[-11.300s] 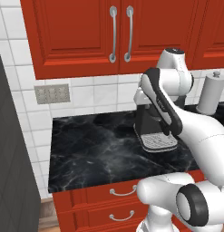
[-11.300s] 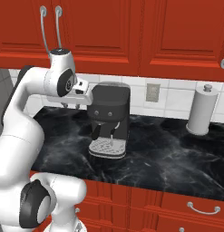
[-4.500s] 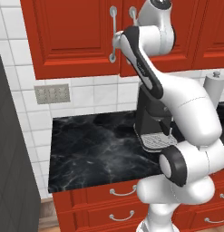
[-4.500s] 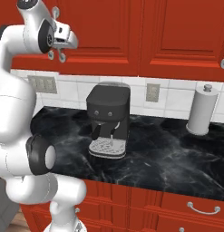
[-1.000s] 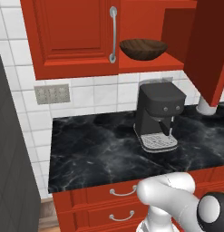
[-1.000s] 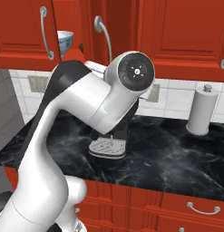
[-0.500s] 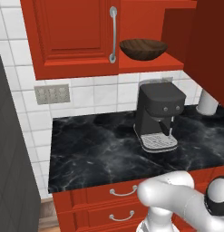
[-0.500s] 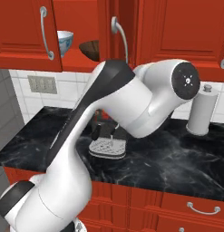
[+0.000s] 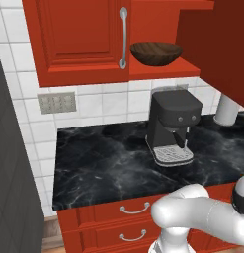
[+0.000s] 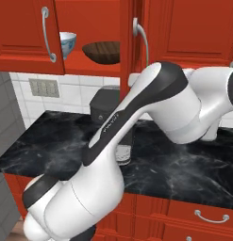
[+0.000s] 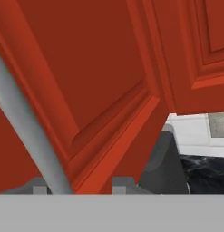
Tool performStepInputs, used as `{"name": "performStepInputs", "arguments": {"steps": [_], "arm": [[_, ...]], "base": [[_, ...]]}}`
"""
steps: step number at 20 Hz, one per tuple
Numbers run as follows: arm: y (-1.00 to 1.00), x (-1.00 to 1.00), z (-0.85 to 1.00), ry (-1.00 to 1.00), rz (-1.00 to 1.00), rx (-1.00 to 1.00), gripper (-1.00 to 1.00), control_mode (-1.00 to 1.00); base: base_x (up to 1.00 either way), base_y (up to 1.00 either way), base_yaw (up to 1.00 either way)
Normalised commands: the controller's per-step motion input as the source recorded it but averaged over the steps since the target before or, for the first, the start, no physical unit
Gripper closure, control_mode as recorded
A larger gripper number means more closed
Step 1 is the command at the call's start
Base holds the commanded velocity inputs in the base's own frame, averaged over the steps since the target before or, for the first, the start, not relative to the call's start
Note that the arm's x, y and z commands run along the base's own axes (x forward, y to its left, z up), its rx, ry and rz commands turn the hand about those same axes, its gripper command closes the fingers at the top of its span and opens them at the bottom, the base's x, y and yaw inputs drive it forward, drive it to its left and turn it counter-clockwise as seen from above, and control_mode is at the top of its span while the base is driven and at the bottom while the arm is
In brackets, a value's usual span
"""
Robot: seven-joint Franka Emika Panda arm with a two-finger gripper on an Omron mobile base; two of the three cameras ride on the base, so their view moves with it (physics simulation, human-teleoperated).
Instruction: Move the bowls from the cabinet to the plates on the dining table.
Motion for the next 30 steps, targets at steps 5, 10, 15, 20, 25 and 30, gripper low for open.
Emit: {"name": "performStepInputs", "arguments": {"steps": [5,10,15,20,25,30], "arm": [[-0.35,0.31,-0.25,0.00,0.12,0.00,1.00,-1.00],[-0.10,0.05,-0.07,0.00,0.04,0.00,1.00,-1.00],[0.02,0.00,0.00,0.00,0.00,0.00,-1.00,-1.00],[0.00,-0.04,0.00,0.00,0.00,0.00,-1.00,-1.00],[0.00,-0.51,0.03,-0.04,0.00,0.00,-1.00,-1.00],[0.05,-0.91,0.14,-0.12,0.00,0.00,-1.00,-1.00]], "base": [[0.00,0.00,0.00],[0.00,0.00,0.00],[0.00,0.00,0.00],[0.00,0.00,0.00],[0.00,0.00,0.00],[0.00,0.00,0.00]]}}
